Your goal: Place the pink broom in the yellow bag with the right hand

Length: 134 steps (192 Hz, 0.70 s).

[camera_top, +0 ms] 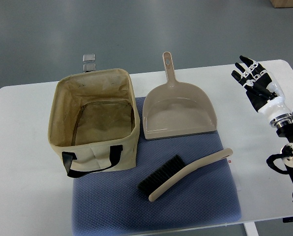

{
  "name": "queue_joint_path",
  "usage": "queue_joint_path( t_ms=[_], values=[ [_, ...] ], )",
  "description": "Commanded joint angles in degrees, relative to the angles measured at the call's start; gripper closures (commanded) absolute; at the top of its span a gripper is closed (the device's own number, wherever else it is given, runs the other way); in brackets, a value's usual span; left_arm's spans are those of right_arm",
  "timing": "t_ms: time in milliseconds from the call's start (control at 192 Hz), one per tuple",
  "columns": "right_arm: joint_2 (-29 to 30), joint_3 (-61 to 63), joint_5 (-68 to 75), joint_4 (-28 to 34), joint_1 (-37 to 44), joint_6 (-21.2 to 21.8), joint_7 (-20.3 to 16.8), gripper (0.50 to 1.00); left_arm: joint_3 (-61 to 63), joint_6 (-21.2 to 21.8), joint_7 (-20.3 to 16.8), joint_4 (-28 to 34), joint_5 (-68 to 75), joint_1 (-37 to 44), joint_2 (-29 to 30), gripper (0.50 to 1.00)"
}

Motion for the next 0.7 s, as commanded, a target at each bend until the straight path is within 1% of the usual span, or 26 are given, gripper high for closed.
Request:
queue_joint_path(
  t_ms=[0,245,475,642,694],
  values=[
    [0.02,0.0,0.0,0.09,0.0,0.01,-0.02,0.576,0.01,-0.01,0.02,0.0,0.0,0.0,0.0,0.5],
    [-0.77,0.09,0.0,0.0,0.0,0.1,0.16,0.576,0.01,-0.01,0.02,0.0,0.0,0.0,0.0,0.5],
    [-1.91,2.81,-0.09,-0.08,0.09,3.17,-0.1,0.576,0.01,-0.01,0.02,0.0,0.0,0.0,0.0,0.5],
    [-2.62,2.64,-0.35,0.0,1.23,3.52,-0.19,0.579,0.01,-0.01,0.02,0.0,0.0,0.0,0.0,0.5],
    [-3.67,1.58,-0.44,0.0,1.58,3.7,0.07,0.579,0.01,-0.01,0.02,0.0,0.0,0.0,0.0,0.5]
  ],
)
